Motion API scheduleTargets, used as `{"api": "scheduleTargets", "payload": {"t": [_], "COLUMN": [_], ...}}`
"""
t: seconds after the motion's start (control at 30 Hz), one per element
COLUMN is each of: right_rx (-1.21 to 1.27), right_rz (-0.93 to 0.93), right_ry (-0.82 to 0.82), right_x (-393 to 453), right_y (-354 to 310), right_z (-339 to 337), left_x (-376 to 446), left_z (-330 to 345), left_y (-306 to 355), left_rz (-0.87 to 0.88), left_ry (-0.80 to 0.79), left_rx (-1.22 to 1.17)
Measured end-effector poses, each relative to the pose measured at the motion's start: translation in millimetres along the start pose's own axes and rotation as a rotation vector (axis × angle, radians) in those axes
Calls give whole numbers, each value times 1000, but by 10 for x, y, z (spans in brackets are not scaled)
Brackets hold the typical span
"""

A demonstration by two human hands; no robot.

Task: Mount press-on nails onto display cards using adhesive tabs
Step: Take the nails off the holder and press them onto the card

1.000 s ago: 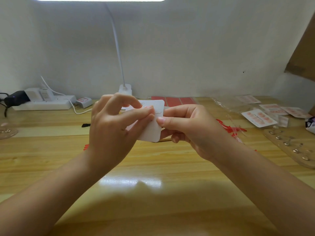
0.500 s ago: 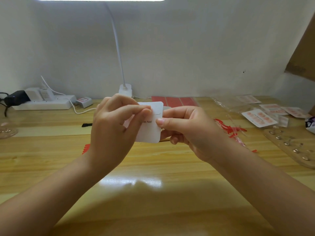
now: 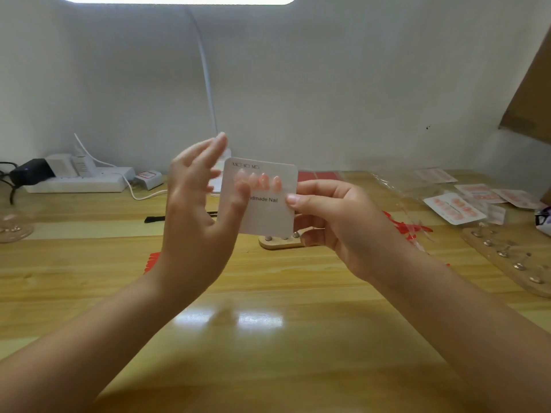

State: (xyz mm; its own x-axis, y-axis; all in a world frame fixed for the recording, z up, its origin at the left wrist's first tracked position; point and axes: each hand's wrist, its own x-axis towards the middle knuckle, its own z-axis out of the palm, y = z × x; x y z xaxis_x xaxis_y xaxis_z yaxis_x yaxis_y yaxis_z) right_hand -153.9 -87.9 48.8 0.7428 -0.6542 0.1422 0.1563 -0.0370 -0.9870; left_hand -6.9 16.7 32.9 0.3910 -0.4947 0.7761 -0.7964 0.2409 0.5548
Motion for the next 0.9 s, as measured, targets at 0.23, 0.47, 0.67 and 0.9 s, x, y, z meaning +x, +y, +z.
{"api": "scheduleTargets", "payload": {"t": [0.23, 0.47, 0.67, 0.9], "right_rx": [67, 51, 19, -37], "right_rz": [22, 51, -9, -77], "right_ry": [-5, -28, 42, 112], "right_x": [60, 118, 100, 86], "right_y": [99, 308, 517, 671], "right_z": [-62, -104, -92, -77], "left_x": [-66, -202, -296, -347], "left_z": [83, 186, 190, 226], "left_y": [-57, -75, -191, -241], "left_rz": [-442, -474, -479, -471], "left_ry": [-148, -160, -235, -266], "left_rx": [-485, -496, -397, -342]}}
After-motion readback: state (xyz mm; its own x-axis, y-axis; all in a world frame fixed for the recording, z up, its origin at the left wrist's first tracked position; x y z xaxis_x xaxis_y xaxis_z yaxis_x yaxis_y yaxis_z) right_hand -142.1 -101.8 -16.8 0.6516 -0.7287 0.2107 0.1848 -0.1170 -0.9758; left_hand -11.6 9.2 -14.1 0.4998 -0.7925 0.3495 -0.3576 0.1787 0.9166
